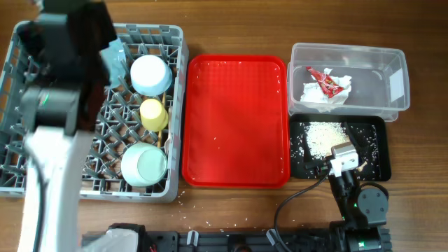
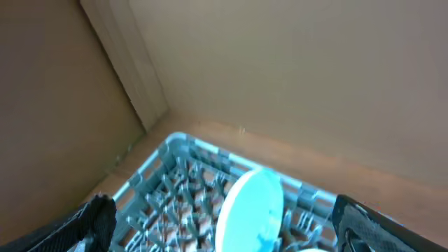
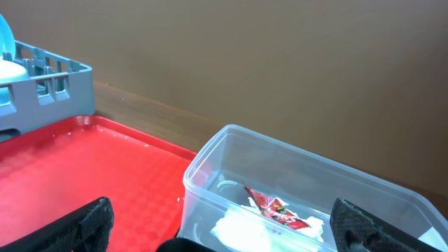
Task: Sort waste into correct bins and load items into the dishwasher rack
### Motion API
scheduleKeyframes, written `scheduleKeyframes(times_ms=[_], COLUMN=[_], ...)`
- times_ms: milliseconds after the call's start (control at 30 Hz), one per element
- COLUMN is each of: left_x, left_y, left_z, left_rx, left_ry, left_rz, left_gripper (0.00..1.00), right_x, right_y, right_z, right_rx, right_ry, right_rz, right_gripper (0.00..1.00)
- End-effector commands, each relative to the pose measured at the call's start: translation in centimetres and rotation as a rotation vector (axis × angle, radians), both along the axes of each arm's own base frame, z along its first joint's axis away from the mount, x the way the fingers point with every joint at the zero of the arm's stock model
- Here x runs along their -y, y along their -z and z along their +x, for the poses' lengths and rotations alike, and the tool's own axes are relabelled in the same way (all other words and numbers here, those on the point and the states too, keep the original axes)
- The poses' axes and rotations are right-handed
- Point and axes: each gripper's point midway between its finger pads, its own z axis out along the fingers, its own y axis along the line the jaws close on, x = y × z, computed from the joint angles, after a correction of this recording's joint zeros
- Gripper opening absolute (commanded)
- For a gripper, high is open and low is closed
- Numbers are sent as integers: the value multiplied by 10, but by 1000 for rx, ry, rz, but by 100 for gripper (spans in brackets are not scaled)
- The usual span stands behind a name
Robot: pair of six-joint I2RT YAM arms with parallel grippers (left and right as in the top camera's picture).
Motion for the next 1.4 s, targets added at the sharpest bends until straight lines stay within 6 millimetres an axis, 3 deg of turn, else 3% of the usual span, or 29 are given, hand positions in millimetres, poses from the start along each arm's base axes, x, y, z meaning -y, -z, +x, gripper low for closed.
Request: scheduleKeyframes(times_ms=[0, 67, 133, 233, 333, 367, 433, 500, 600, 700, 767, 1067, 1200, 1300, 1367], left_x=[-7, -13, -19, -24, -26, -29, -26, -11, 27, 60, 68, 69, 73, 78, 79], left_y=[-79, -108, -116, -99, -65, -42, 2, 38, 49, 44, 65, 170, 233, 261, 260], left_z=[-80, -126, -163, -206, -217, -220, -218, -204, -180, -179, -180, -149, -140, -139, -139], left_rx=[256, 369, 407, 381, 339, 303, 244, 270, 479, 759, 817, 586, 381, 298, 301], left_ry=[5, 1, -9, -9, -14, -28, -8, 85, 326, 541, 591, 577, 568, 576, 579], left_rz=[-43, -52, -52, -49, -43, -36, -42, -76, -110, -63, -45, -164, -222, -245, -244], left_gripper=[100, 100, 100, 100, 100, 100, 100, 100, 100, 100, 100, 100, 100, 100, 100], right_x=[1, 1, 1, 1, 1, 1, 1, 1, 1, 1, 1, 1, 1, 1, 1], right_y=[-2, -2, -2, -2, -2, -2, -2, -2, -2, -2, -2, -2, -2, -2, -2], right_z=[0, 0, 0, 0, 0, 0, 0, 0, 0, 0, 0, 0, 0, 0, 0], right_rx=[12, 12, 12, 12, 12, 12, 12, 12, 12, 12, 12, 12, 12, 12, 12], right_ry=[11, 11, 11, 11, 11, 11, 11, 11, 11, 11, 11, 11, 11, 11, 11], right_rz=[-8, -8, -8, -8, -8, -8, -8, -8, -8, -8, -8, -7, -7, -8, -8], right_gripper=[100, 100, 100, 100, 100, 100, 100, 100, 100, 100, 99, 100, 100, 100, 100])
